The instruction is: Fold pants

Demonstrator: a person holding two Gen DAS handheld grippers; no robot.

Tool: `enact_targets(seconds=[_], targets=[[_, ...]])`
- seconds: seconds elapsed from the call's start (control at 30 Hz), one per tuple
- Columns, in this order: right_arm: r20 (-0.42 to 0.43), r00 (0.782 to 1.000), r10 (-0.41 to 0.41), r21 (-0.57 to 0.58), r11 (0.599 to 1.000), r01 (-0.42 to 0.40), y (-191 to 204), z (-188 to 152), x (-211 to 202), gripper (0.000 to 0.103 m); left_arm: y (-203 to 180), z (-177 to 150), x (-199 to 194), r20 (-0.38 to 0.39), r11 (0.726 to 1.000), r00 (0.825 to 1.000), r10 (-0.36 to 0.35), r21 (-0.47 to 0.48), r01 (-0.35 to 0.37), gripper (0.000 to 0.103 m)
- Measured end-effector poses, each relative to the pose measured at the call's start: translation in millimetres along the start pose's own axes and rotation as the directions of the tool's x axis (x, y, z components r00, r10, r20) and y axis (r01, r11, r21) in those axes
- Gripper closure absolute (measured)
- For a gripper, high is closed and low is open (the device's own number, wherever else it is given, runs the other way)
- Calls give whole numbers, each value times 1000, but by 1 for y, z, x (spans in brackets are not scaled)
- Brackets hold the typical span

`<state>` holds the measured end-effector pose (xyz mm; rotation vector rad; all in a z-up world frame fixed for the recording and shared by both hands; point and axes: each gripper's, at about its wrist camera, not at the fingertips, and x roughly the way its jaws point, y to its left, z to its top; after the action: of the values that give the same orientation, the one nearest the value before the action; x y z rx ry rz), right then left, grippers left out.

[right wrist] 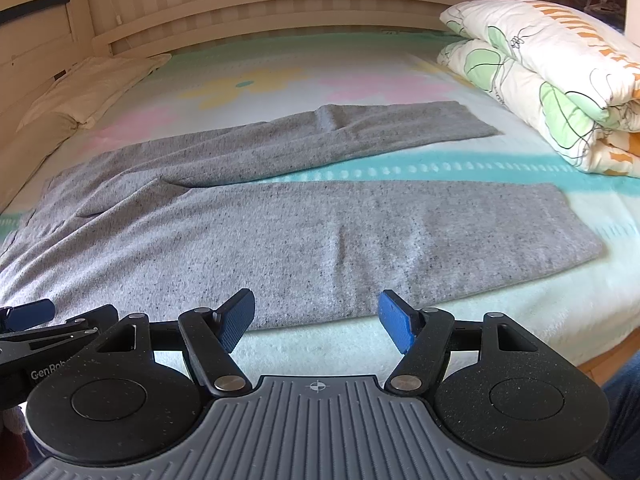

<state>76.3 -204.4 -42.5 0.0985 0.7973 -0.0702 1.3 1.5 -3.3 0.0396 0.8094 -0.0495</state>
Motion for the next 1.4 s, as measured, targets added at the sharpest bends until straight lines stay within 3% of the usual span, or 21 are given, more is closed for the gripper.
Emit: enact_targets(seconds=[1.4], targets=[[-5,1000,-6,-7,1000,6,-1,3,1,36,-3,-1,0,1,1000,1000,-7,11,7,31]])
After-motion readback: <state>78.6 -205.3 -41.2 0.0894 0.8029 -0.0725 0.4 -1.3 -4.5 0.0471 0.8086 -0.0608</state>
